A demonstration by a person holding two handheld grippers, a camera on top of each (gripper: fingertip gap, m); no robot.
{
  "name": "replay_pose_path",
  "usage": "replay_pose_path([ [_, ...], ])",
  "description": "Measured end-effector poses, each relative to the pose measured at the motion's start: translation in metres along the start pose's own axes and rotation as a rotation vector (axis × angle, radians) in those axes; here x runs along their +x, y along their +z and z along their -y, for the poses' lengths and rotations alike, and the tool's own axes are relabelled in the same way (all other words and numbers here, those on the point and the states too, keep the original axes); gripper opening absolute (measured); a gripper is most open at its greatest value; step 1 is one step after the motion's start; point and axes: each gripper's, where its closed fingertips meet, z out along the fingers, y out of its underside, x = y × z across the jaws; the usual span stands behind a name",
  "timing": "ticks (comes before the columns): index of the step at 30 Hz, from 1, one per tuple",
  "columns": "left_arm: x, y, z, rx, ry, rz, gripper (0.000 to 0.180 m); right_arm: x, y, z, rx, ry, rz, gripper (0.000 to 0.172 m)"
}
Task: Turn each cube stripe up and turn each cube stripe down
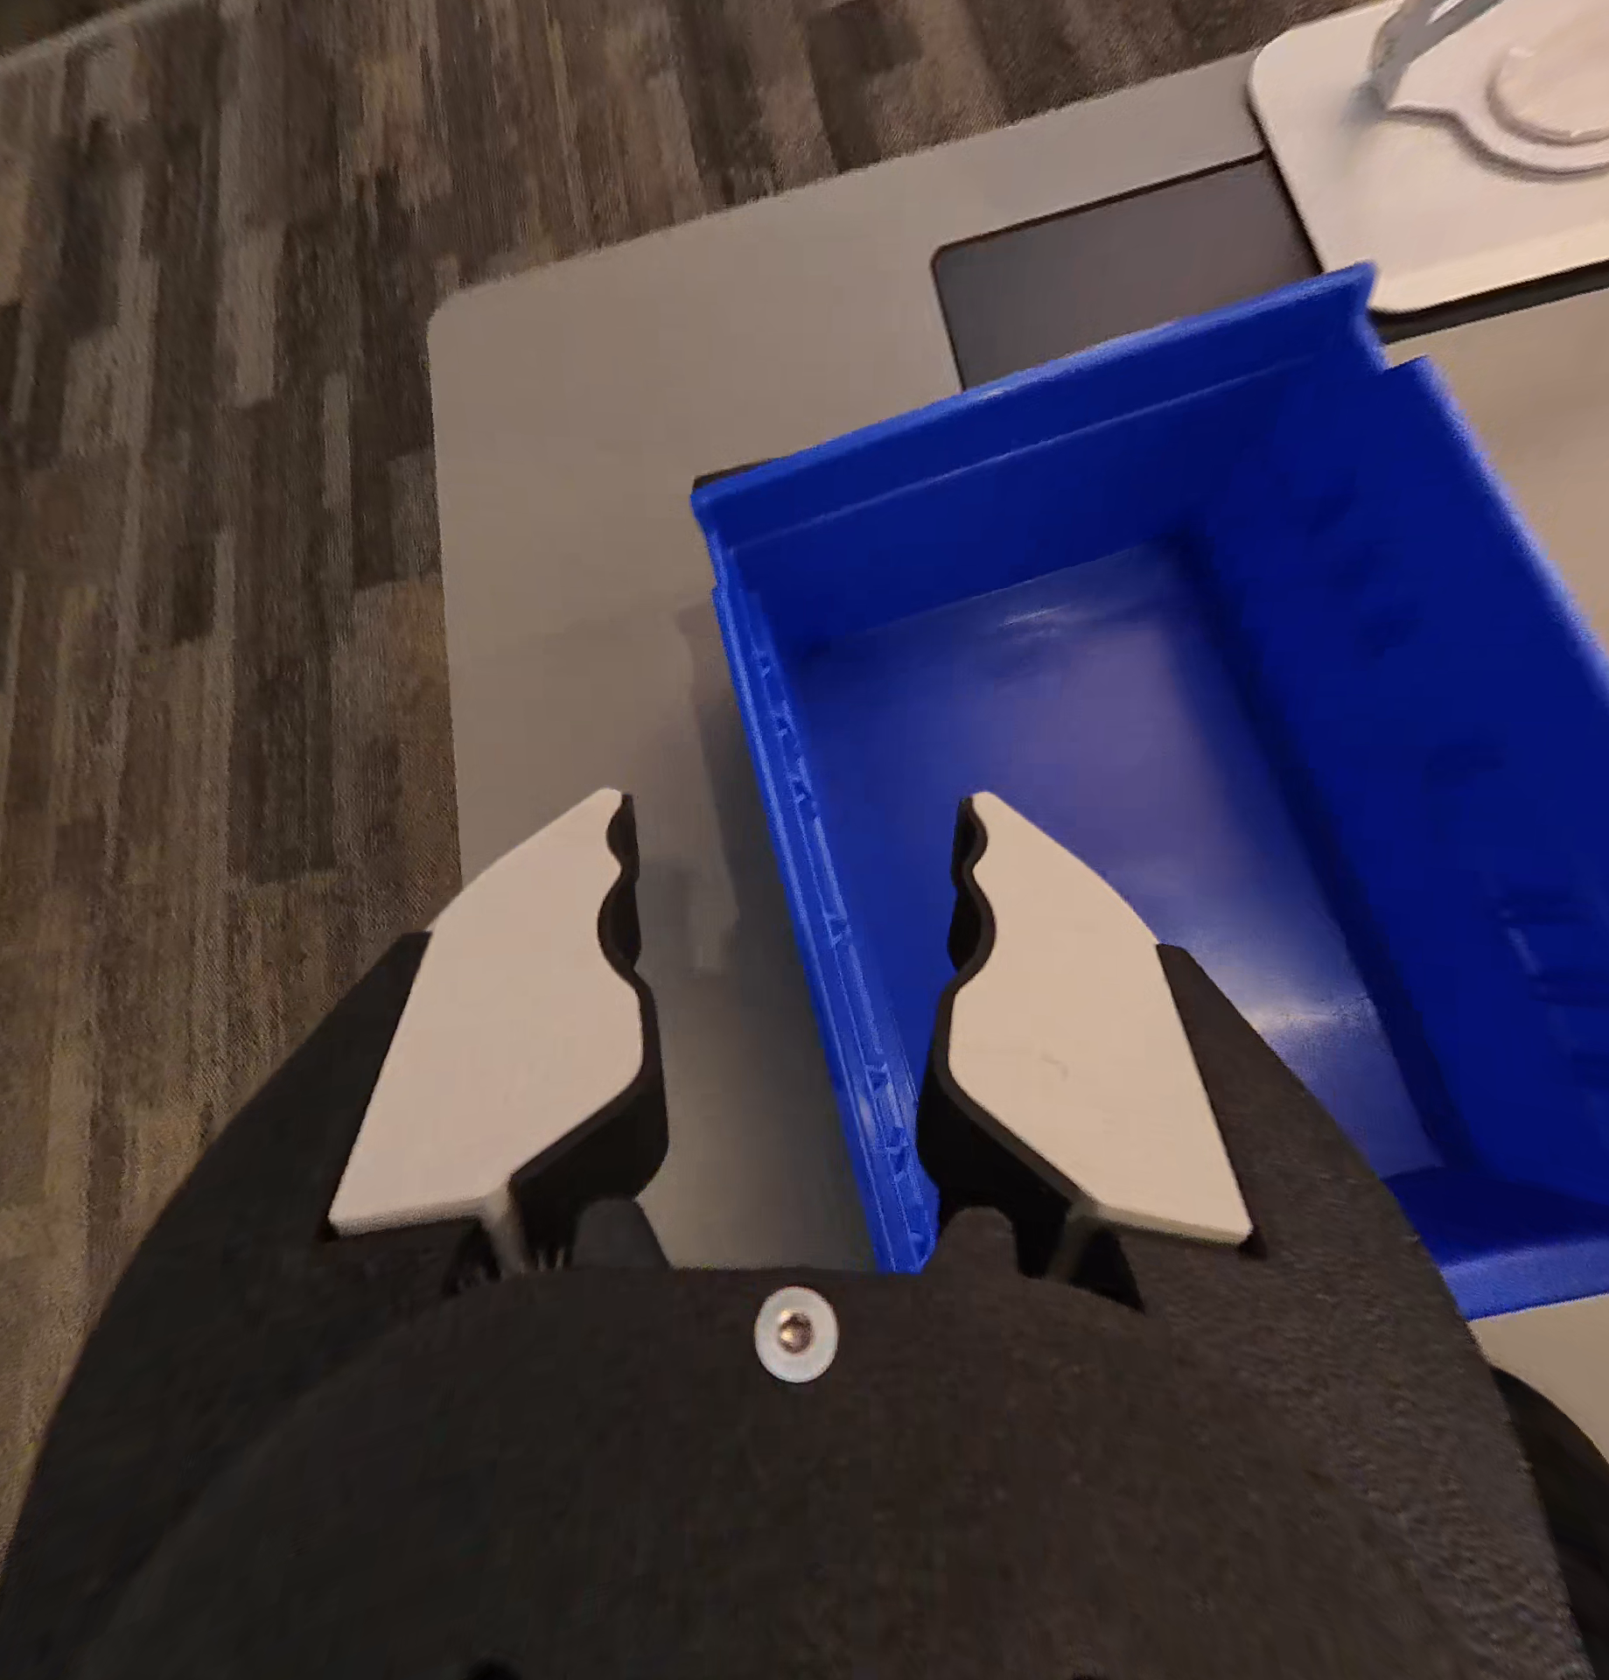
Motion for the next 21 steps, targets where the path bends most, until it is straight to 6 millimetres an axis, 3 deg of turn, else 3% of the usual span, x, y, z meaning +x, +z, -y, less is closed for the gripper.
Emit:
replay_pose_path([
  [1, -0.002, 0.004, -0.007, -0.030, -0.015, -0.007, 0.067, 0.000, 0.006, -0.004, -0.033, 0.037, 0.028, 0.057],
  [7, 0.000, 0.036, -0.037, -0.189, -0.080, -0.081, 0.066, -0.007, 0.023, -0.022, -0.149, 0.106, 0.107, 0.026],
  [9, 0.000, 0.044, -0.049, -0.258, -0.084, -0.078, 0.066, -0.015, 0.023, -0.022, -0.157, 0.117, 0.159, 0.008],
  [15, 0.004, 0.058, -0.085, -0.455, -0.113, -0.103, 0.048, -0.016, 0.023, -0.023, -0.174, 0.100, 0.129, 0.008],
  [16, 0.007, 0.060, -0.088, -0.478, -0.113, -0.123, 0.037, -0.017, 0.023, -0.024, -0.178, 0.104, 0.129, 0.008],
  [18, 0.020, 0.063, -0.092, -0.517, -0.131, -0.187, 0.015, -0.022, 0.022, -0.025, -0.192, 0.114, 0.140, 0.007],
  [21, 0.025, 0.065, -0.091, -0.557, -0.110, -0.138, 0.009, -0.034, 0.020, -0.024, -0.216, 0.103, 0.156, 0.007],
])
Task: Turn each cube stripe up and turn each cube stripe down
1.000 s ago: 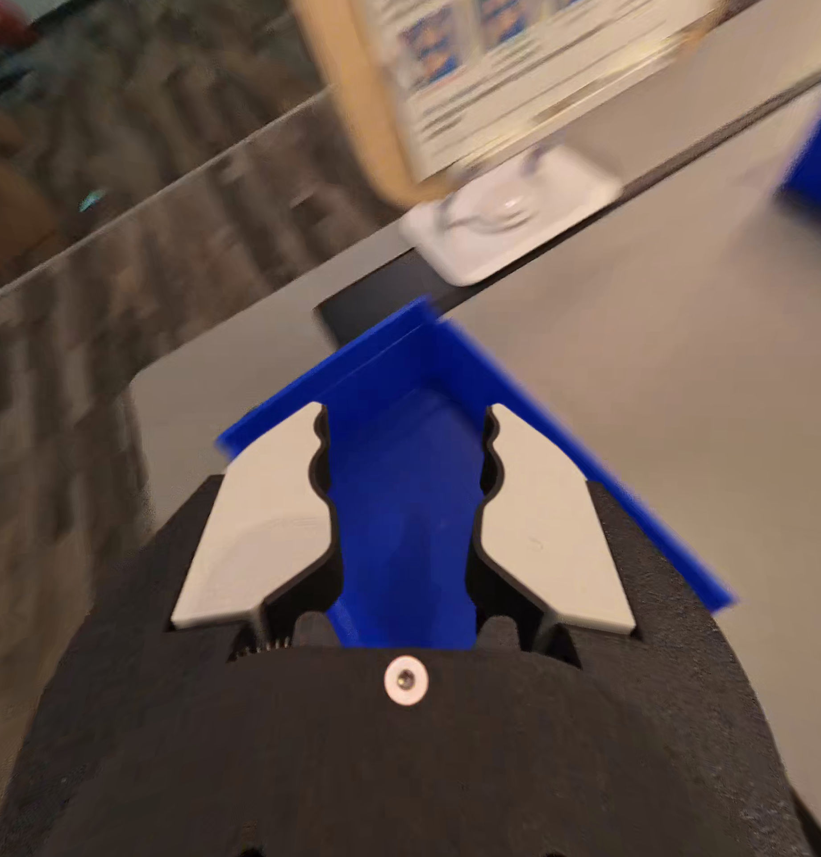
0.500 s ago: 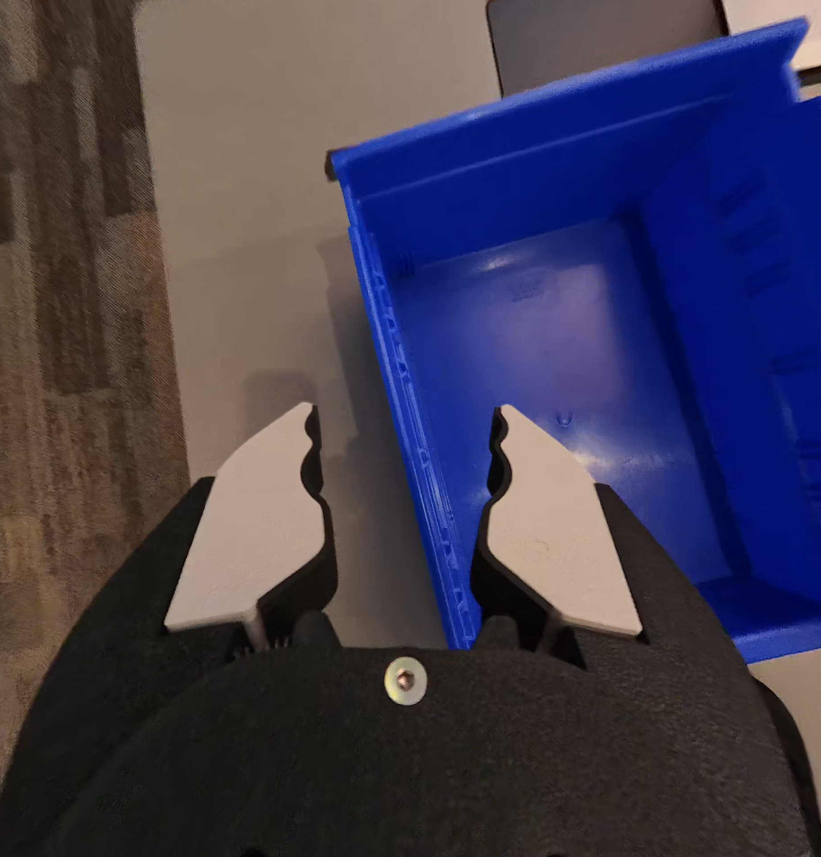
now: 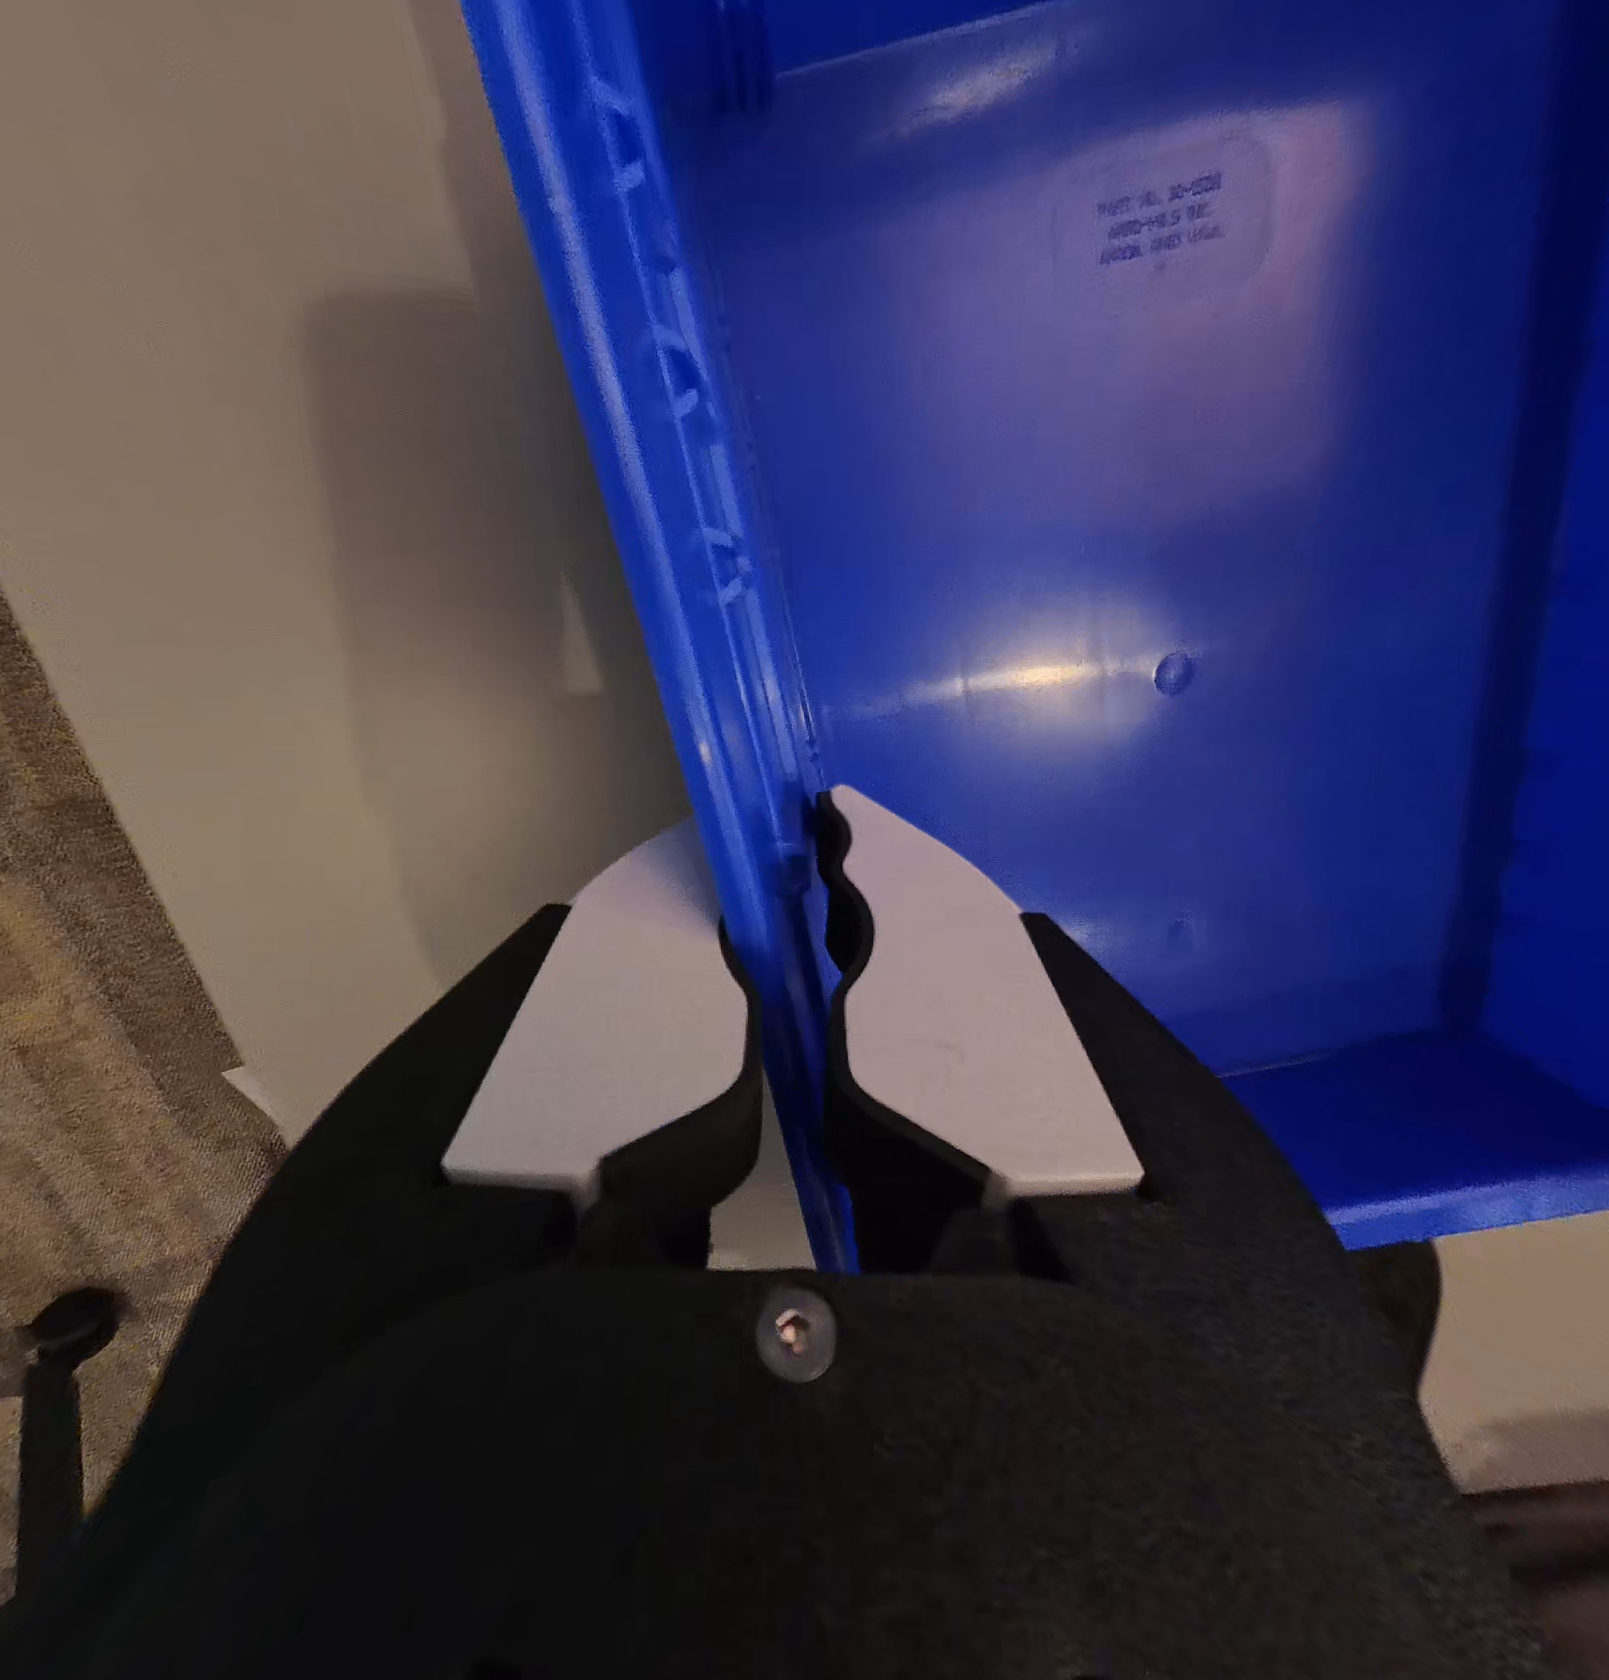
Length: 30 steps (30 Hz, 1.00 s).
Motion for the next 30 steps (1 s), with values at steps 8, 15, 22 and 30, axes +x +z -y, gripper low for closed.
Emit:
replay_pose_path([
  [8, 0.089, 0.007, 0.022, -0.007, 0.195, -0.067, 0.010, -0.050, 0.006, 0.016, -0.020, -0.092, -0.028, 0.008],
  [15, 0.167, 0.011, 0.031, -0.015, 0.321, -0.076, 0.015, -0.106, 0.010, 0.018, -0.035, -0.218, -0.014, 0.010],
  [22, 0.204, 0.012, 0.028, -0.015, 0.391, -0.094, 0.016, -0.136, 0.013, 0.021, -0.028, -0.313, -0.054, 0.016],
  [30, 0.222, 0.007, 0.013, -0.076, 0.445, -0.140, 0.035, -0.129, 0.021, 0.038, -0.006, -0.253, -0.061, 0.022],
])
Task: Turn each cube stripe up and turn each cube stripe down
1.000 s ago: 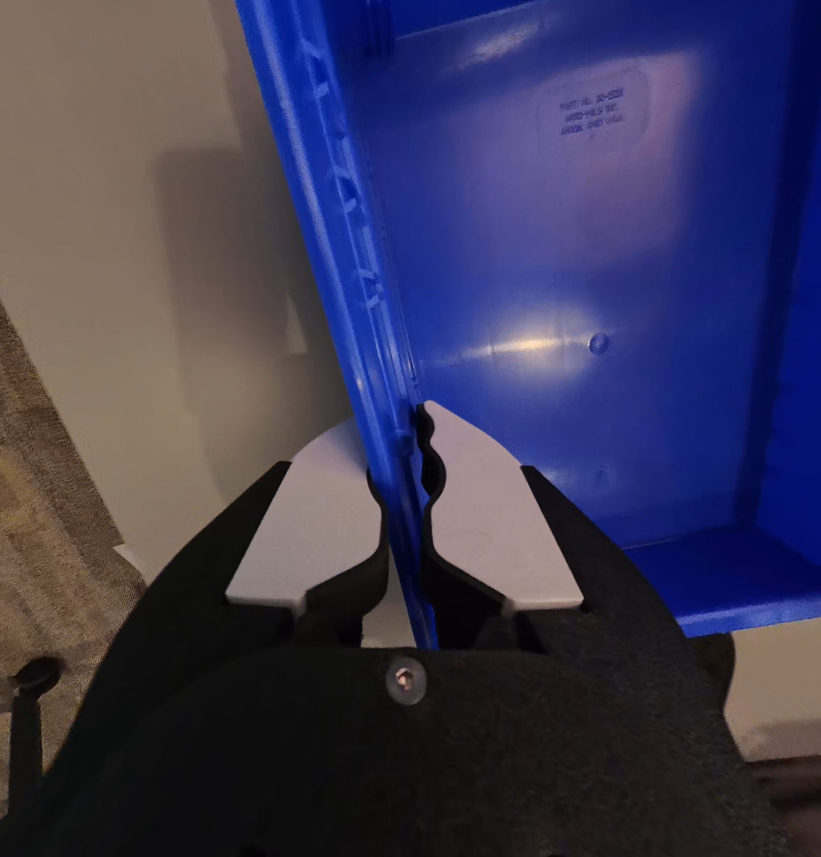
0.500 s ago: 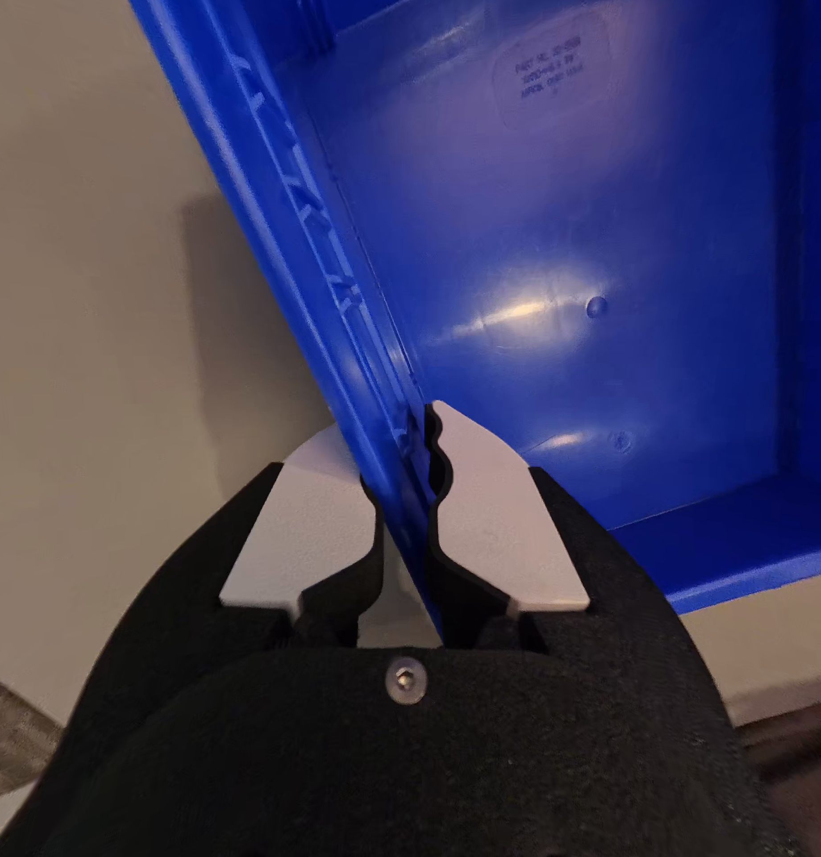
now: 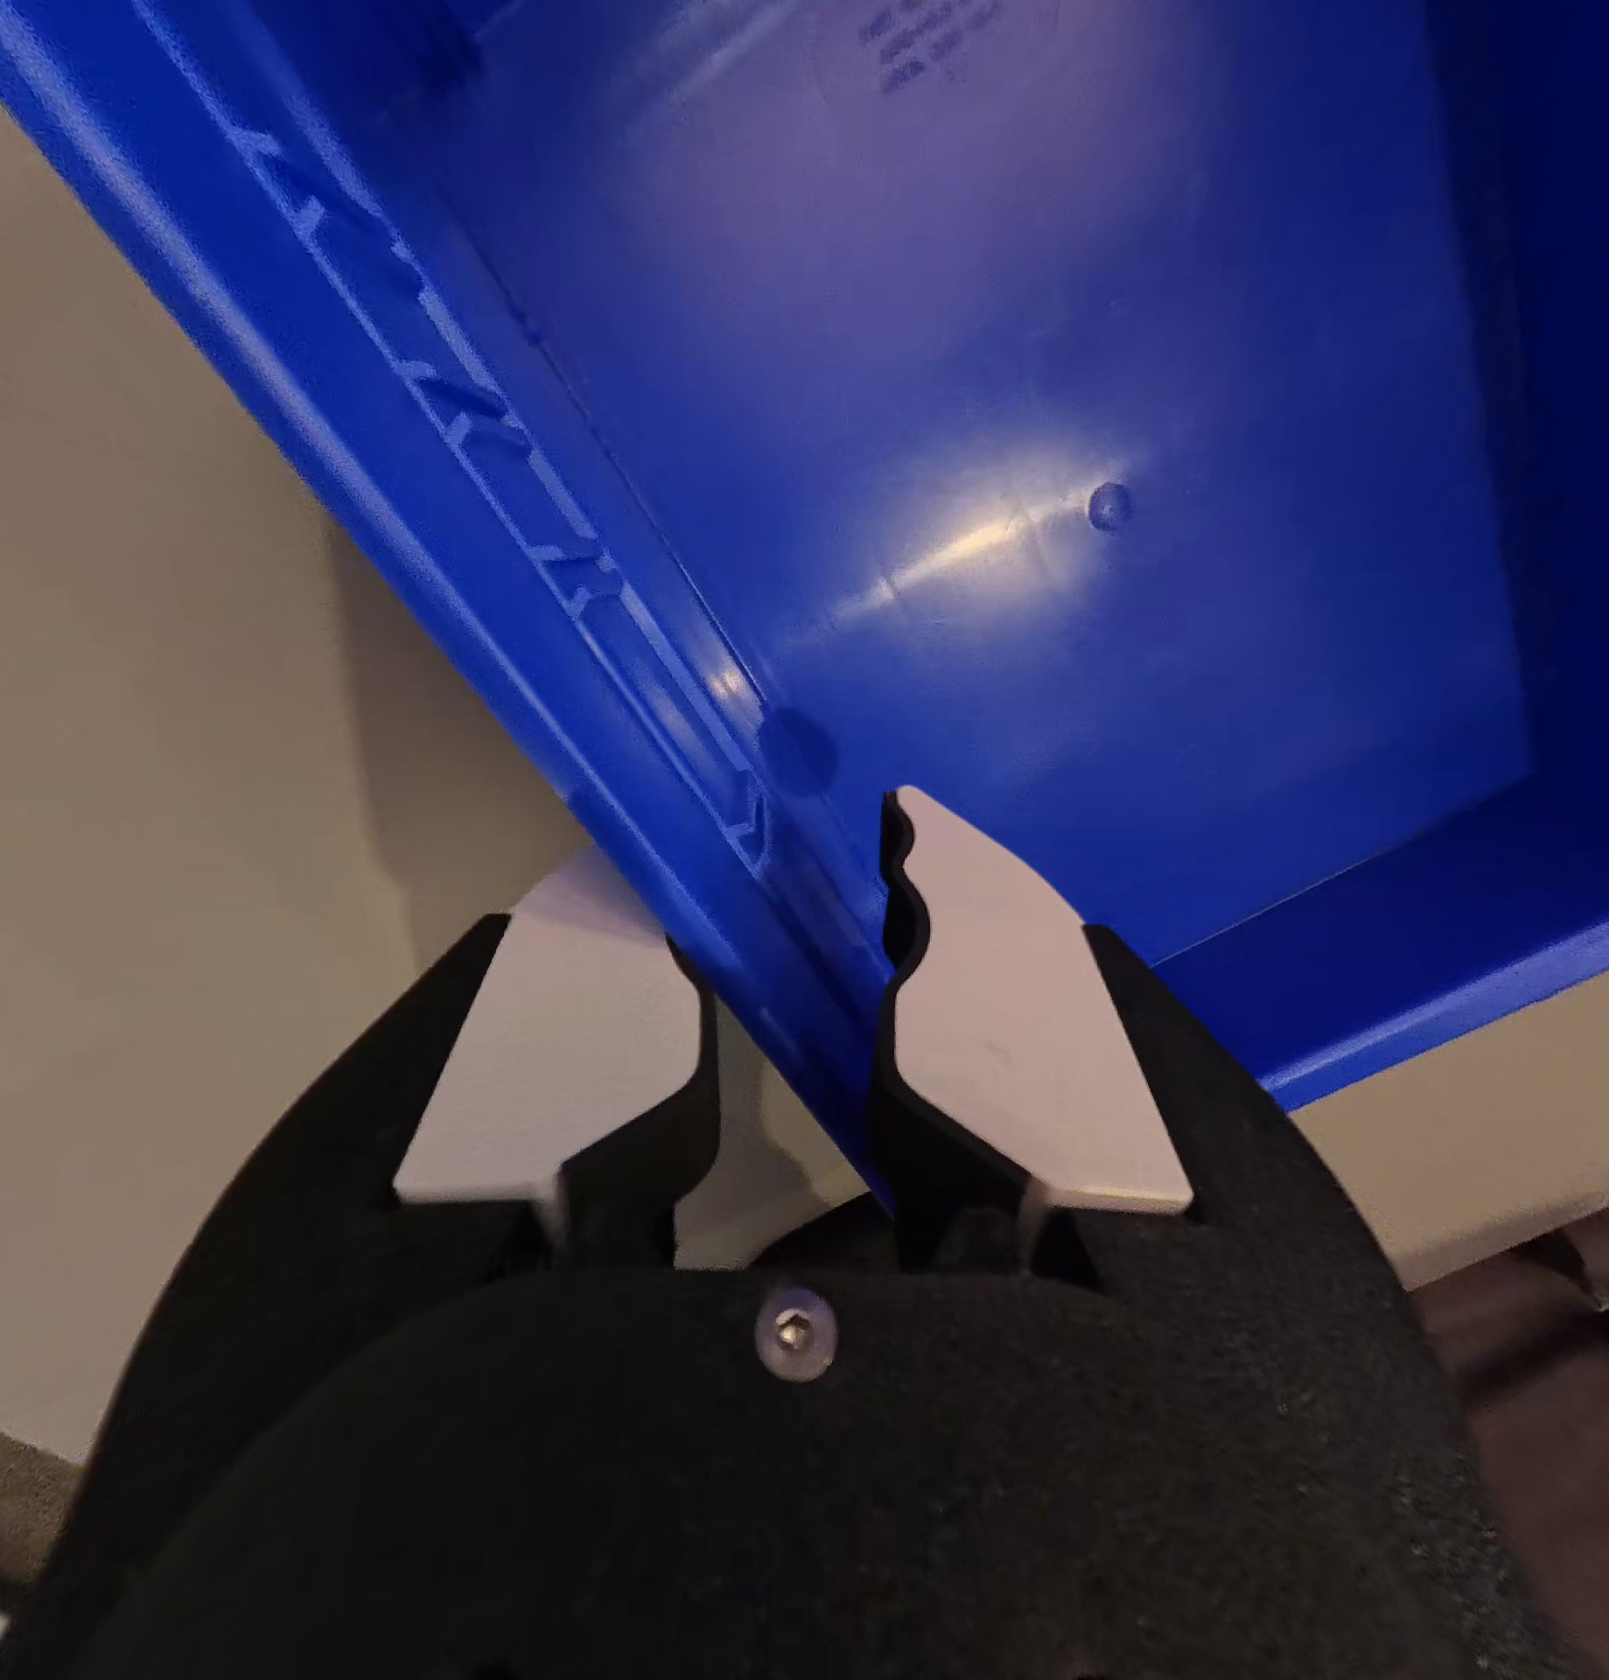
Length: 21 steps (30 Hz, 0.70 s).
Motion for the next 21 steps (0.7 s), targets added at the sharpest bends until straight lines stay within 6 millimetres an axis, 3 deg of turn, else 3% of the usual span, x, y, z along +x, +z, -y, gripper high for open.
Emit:
replay_pose_path([
  [5, -0.010, -0.027, 0.020, 0.164, -0.014, -0.018, 0.035, 0.005, 0.007, 0.006, -0.102, 0.033, 0.005, 0.026],
  [8, -0.034, -0.067, 0.040, 0.381, -0.033, 0.115, 0.037, 0.007, 0.016, 0.008, -0.176, 0.081, 0.022, 0.030],
  [10, -0.054, -0.103, 0.054, 0.563, -0.052, 0.268, 0.052, 0.006, 0.019, 0.009, -0.208, 0.098, 0.038, 0.029],
  [12, -0.069, -0.139, 0.059, 0.718, -0.066, 0.410, 0.050, 0.000, 0.018, 0.013, -0.213, 0.112, 0.091, 0.013],
  [16, -0.077, -0.196, 0.056, 0.968, -0.090, 0.552, 0.048, -0.003, 0.018, 0.012, -0.210, 0.134, 0.192, 0.006],
  [21, -0.081, -0.231, 0.041, 1.097, -0.128, 0.581, 0.048, 0.013, 0.015, -0.003, -0.226, 0.162, 0.199, 0.006],
])
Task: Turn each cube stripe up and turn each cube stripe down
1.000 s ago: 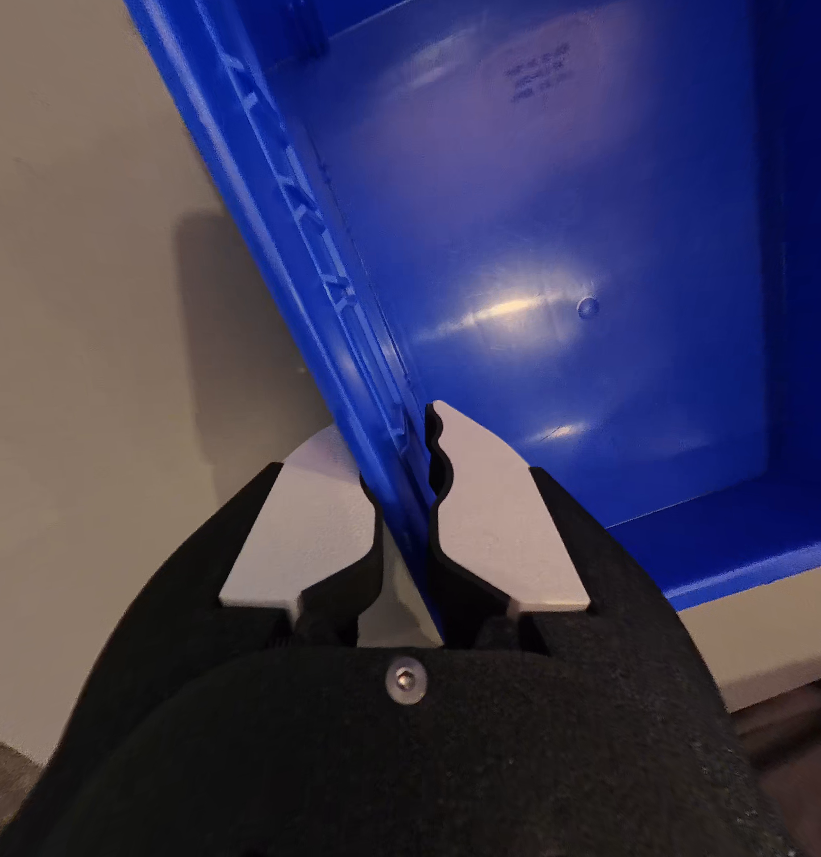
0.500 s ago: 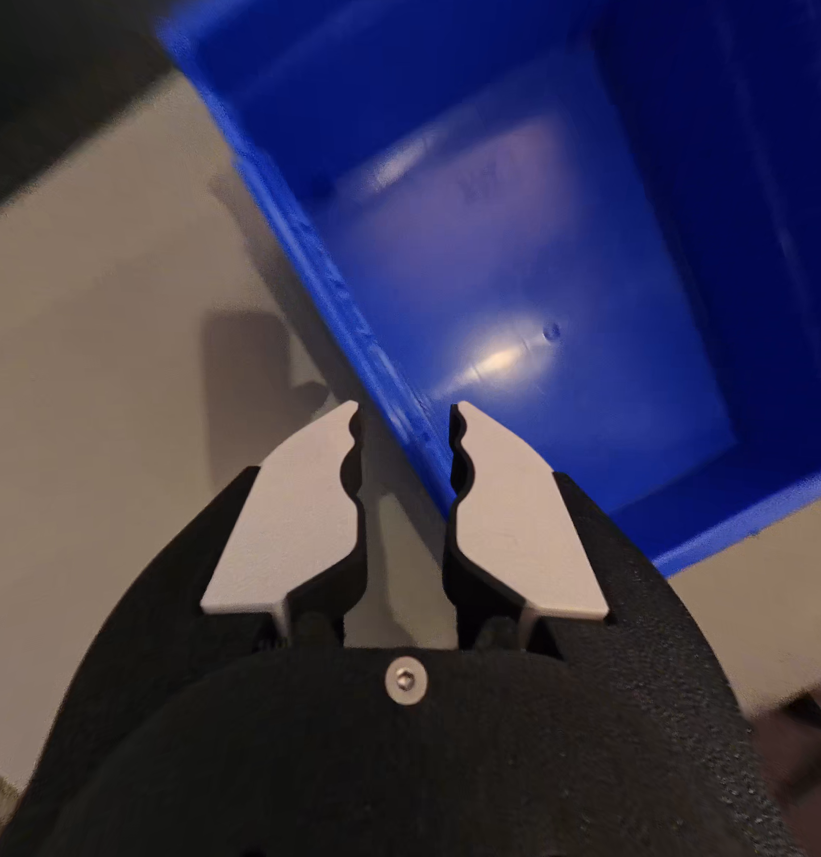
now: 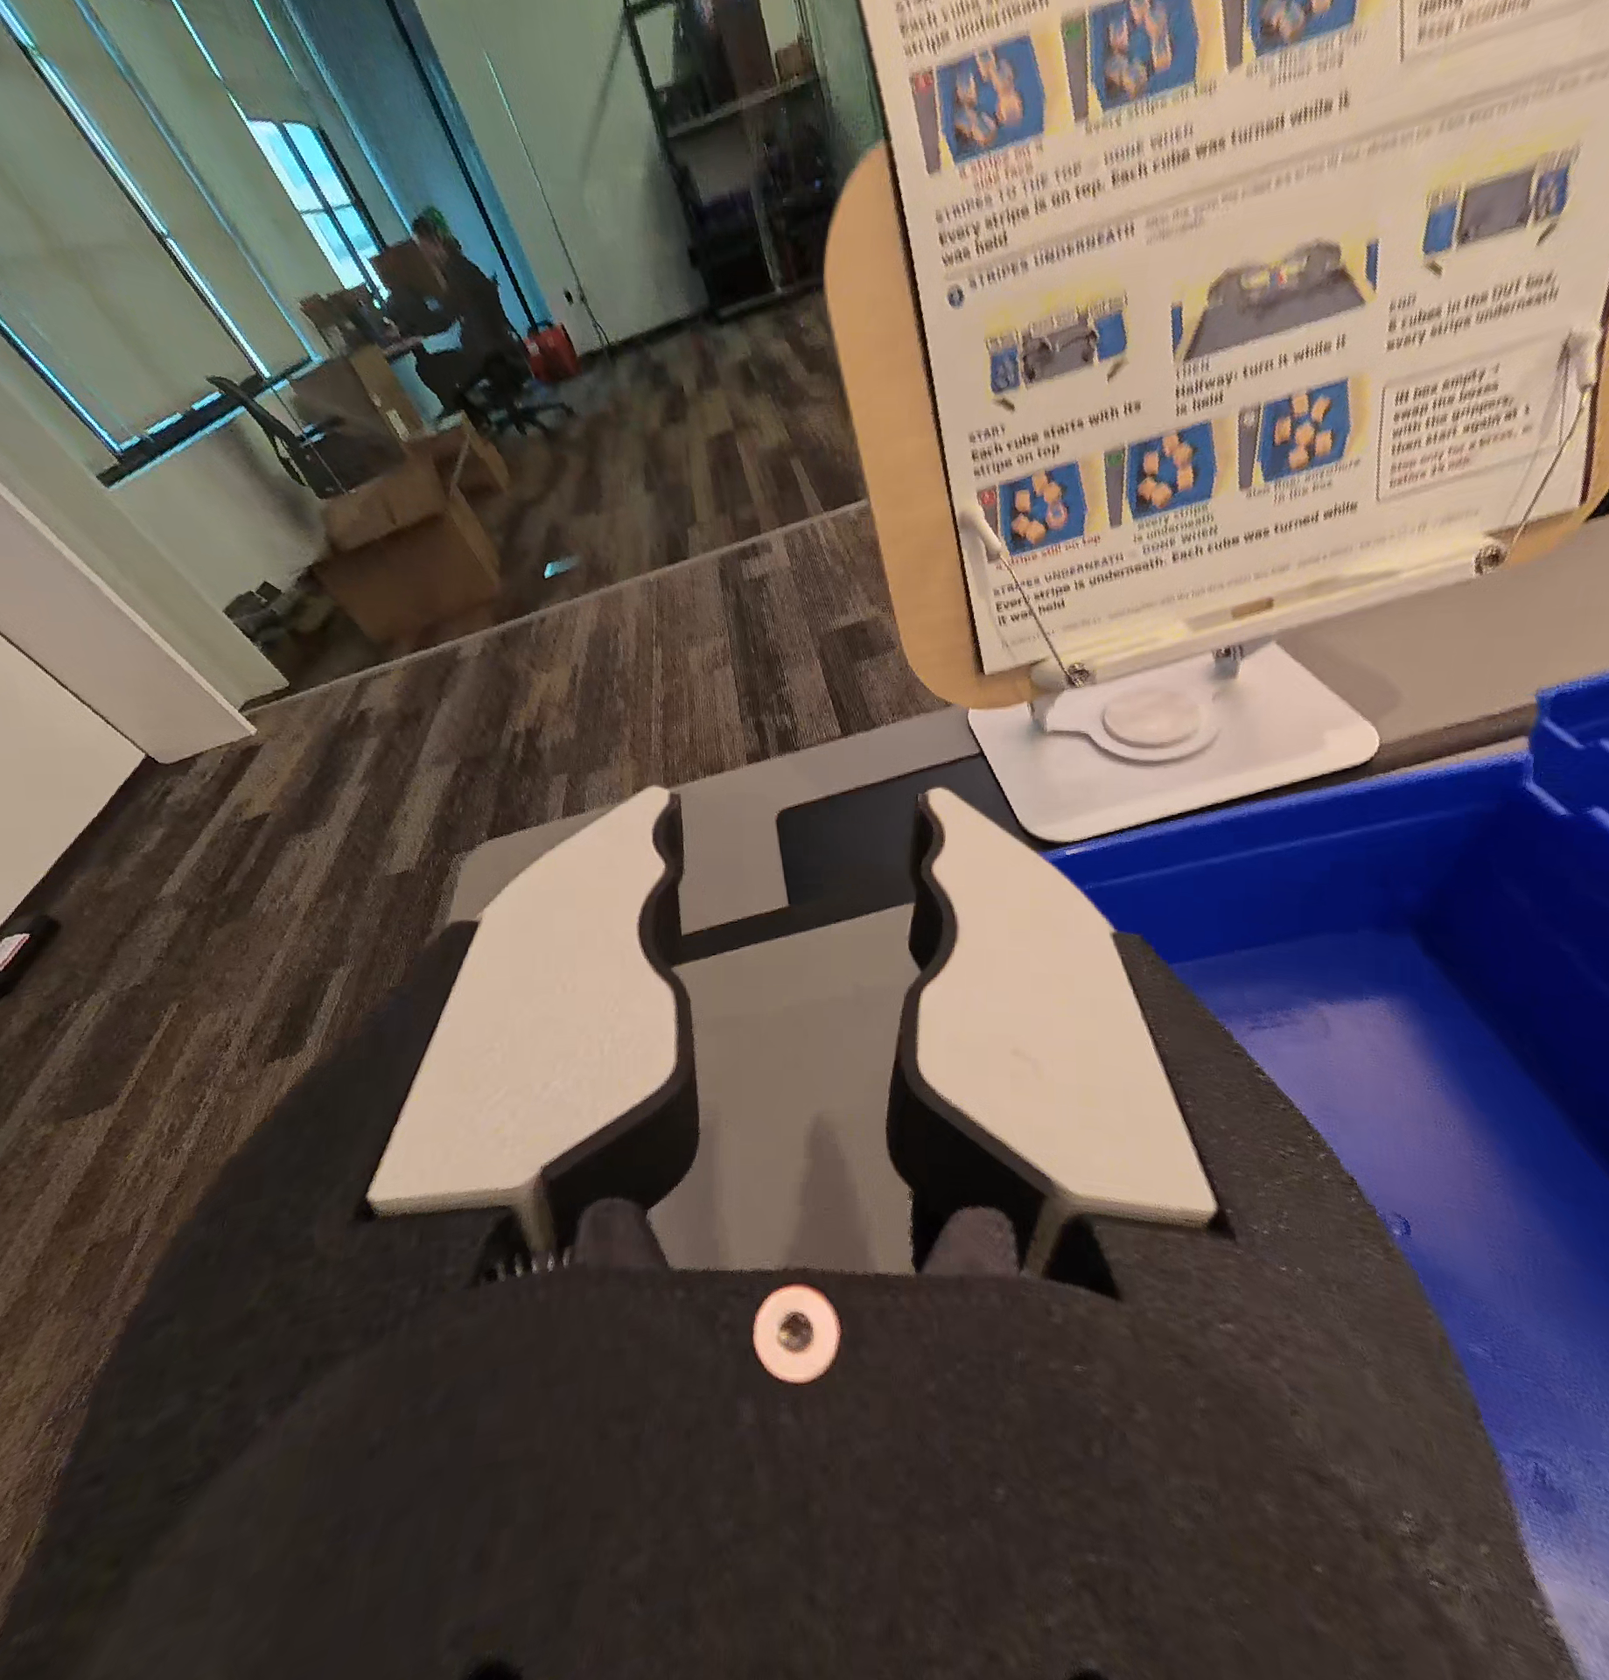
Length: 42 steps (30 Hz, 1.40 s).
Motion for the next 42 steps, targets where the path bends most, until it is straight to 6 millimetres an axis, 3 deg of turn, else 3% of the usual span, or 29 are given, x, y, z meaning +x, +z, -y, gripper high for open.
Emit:
replay_pose_path([
  [5, -0.021, -0.017, 0.015, 0.100, -0.036, 0.034, 0.039, 0.023, -0.016, -0.026, -0.022, 0.049, -0.022, 0.006],
  [9, -0.031, -0.028, 0.022, 0.133, -0.068, 0.029, 0.038, 0.026, -0.043, -0.047, -0.057, 0.083, -0.045, 0.006],
  [12, -0.038, -0.037, 0.026, 0.160, -0.086, 0.028, 0.039, 0.015, -0.075, -0.046, -0.010, 0.067, -0.065, 0.006],
  [15, -0.046, -0.048, 0.029, 0.193, -0.091, 0.025, 0.039, -0.015, -0.110, -0.035, 0.048, 0.030, -0.085, 0.006],
  [19, -0.057, -0.065, 0.034, 0.251, -0.120, 0.026, 0.038, -0.087, -0.138, -0.012, 0.067, -0.082, -0.098, 0.006],
  [22, -0.061, -0.078, 0.036, 0.255, -0.145, 0.019, 0.039, -0.159, -0.139, 0.014, 0.061, -0.198, -0.084, 0.006],
  [26, -0.070, -0.102, 0.037, 0.248, -0.153, 0.044, 0.039, -0.269, -0.117, 0.045, 0.019, -0.363, -0.020, 0.006],
  [28, -0.085, -0.113, 0.030, 0.196, -0.174, 0.137, 0.030, -0.321, -0.103, 0.059, 0.008, -0.429, 0.015, 0.005],
  [32, -0.093, -0.131, 0.027, 0.174, -0.138, 0.214, 0.030, -0.410, -0.072, 0.079, -0.022, -0.518, 0.059, 0.006],
  [37, -0.069, -0.137, 0.035, 0.192, -0.074, 0.160, 0.030, -0.487, -0.041, 0.088, -0.072, -0.592, 0.035, 0.007],
  [42, -0.056, -0.129, 0.031, 0.149, -0.013, 0.123, 0.030, -0.529, -0.014, 0.091, -0.096, -0.623, -0.008, 0.007],
])
